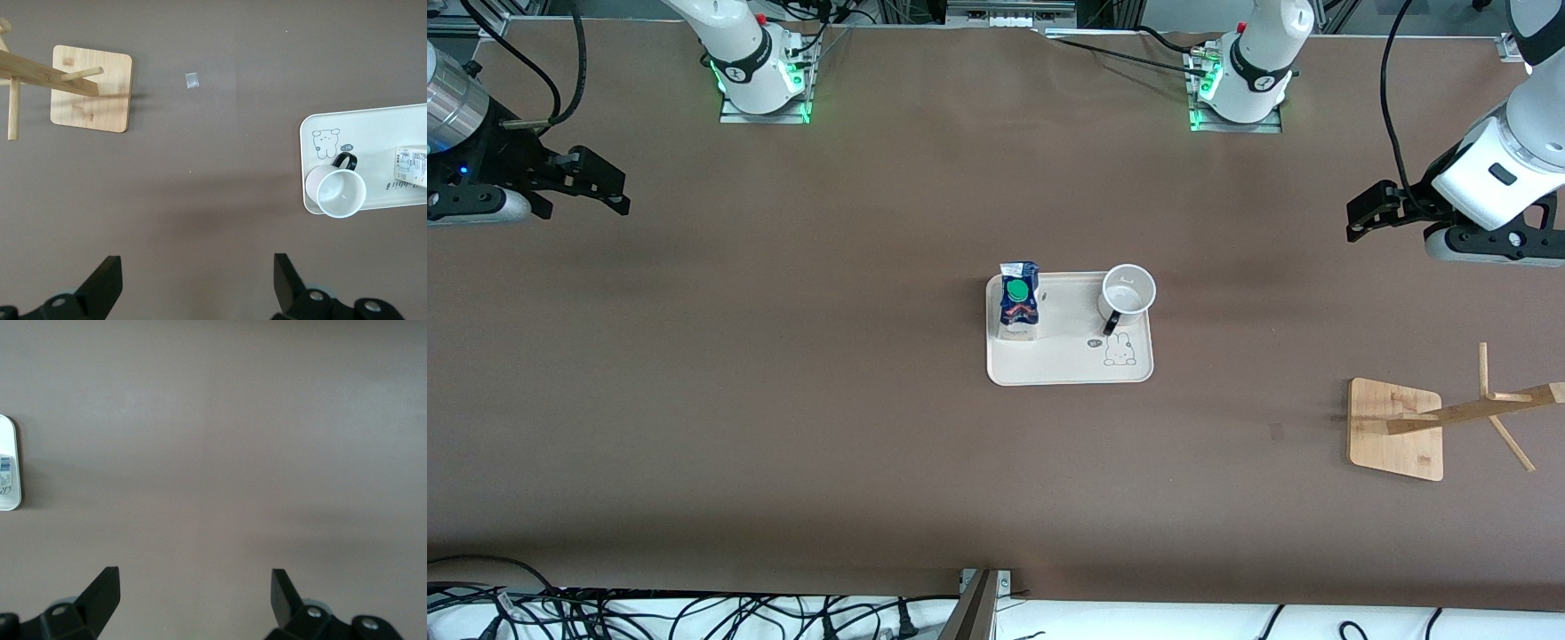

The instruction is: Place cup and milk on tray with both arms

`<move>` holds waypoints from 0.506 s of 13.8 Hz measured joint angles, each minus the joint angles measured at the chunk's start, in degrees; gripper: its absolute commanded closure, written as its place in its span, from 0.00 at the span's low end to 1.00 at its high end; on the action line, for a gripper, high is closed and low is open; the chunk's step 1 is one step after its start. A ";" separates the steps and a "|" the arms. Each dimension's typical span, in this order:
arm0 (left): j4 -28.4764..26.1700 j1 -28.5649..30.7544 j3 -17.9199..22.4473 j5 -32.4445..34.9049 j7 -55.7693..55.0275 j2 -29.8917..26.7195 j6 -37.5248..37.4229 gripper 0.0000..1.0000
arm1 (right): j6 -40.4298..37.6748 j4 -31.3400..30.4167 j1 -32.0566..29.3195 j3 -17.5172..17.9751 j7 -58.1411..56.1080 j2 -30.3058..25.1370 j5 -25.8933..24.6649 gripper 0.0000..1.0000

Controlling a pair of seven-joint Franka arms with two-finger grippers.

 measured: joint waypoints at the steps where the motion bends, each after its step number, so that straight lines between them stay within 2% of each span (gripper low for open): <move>1: 0.00 0.00 -0.01 0.00 0.00 0.00 0.00 0.00 | -0.04 0.11 0.00 0.00 0.00 0.13 0.00 0.00; 7: 0.00 0.00 -0.03 0.00 0.00 0.00 0.00 0.00 | -0.06 0.78 -0.21 -0.05 0.09 0.28 0.00 0.00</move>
